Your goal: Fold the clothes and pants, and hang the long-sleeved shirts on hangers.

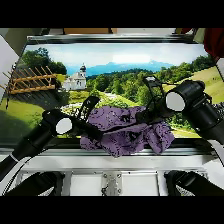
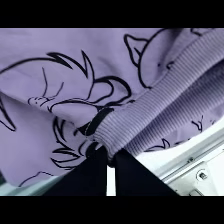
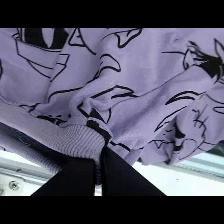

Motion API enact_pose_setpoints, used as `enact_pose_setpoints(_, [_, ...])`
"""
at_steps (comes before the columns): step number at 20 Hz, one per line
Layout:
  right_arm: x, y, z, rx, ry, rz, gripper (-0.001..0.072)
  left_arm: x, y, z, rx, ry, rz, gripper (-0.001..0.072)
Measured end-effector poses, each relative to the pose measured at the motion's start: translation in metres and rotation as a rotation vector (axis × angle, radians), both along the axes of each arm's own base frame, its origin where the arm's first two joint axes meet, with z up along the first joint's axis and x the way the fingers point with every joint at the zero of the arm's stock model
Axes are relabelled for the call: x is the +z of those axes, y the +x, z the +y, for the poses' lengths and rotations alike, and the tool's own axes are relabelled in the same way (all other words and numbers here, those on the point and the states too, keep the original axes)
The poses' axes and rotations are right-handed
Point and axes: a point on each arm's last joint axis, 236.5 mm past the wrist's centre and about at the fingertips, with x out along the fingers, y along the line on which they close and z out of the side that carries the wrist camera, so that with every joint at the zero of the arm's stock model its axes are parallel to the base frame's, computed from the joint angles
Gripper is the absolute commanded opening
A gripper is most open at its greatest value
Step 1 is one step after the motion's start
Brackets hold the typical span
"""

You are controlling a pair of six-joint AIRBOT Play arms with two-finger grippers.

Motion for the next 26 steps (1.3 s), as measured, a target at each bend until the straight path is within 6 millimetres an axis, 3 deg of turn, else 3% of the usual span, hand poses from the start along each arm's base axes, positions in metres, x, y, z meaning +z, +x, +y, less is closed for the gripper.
enact_pose_setpoints(3, [-0.005, -0.004, 0.004, -0.003, 0.017, 0.015, 0.0026, 0.000, -0.004, -0.005, -0.008, -0.016, 0.003, 0.0018])
enact_pose_setpoints(4, [-0.005, -0.004, 0.006, -0.005, 0.023, 0.018, 0.0026, 0.003, -0.003, -0.007, -0.010, -0.022, 0.000, 0.0217])
enact_pose_setpoints(5, [-0.006, -0.005, 0.006, -0.005, 0.024, 0.021, 0.0026, 0.006, -0.003, -0.009, -0.013, -0.030, -0.005, 0.0595])
enact_pose_setpoints(6, [-0.006, -0.005, 0.007, -0.005, 0.026, 0.021, 0.0027, 0.010, -0.002, -0.011, -0.015, -0.037, -0.010, 0.0695])
enact_pose_setpoints(10, [-0.007, -0.006, 0.008, -0.008, 0.031, 0.026, 0.0027, 0.044, 0.017, -0.017, 0.001, -0.086, -0.072, 0.0696])
enact_pose_setpoints(14, [-0.007, -0.006, 0.009, -0.007, 0.035, 0.026, 0.0027, 0.093, 0.067, 0.005, 0.087, -0.135, -0.203, 0.0696])
enact_pose_setpoints(17, [-0.007, -0.006, 0.009, -0.007, 0.035, 0.026, 0.0027, 0.121, 0.112, 0.056, 0.212, -0.128, -0.302, 0.0697])
enact_pose_setpoints(20, [-0.007, -0.006, 0.009, -0.007, 0.035, 0.026, 0.0027, 0.130, 0.155, 0.132, 0.383, -0.084, -0.382, 0.0697])
enact_pose_setpoints(26, [-0.007, -0.006, 0.009, -0.007, 0.035, 0.026, 0.0027, 0.094, 0.204, 0.316, 0.706, 0.139, -0.409, 0.0696])
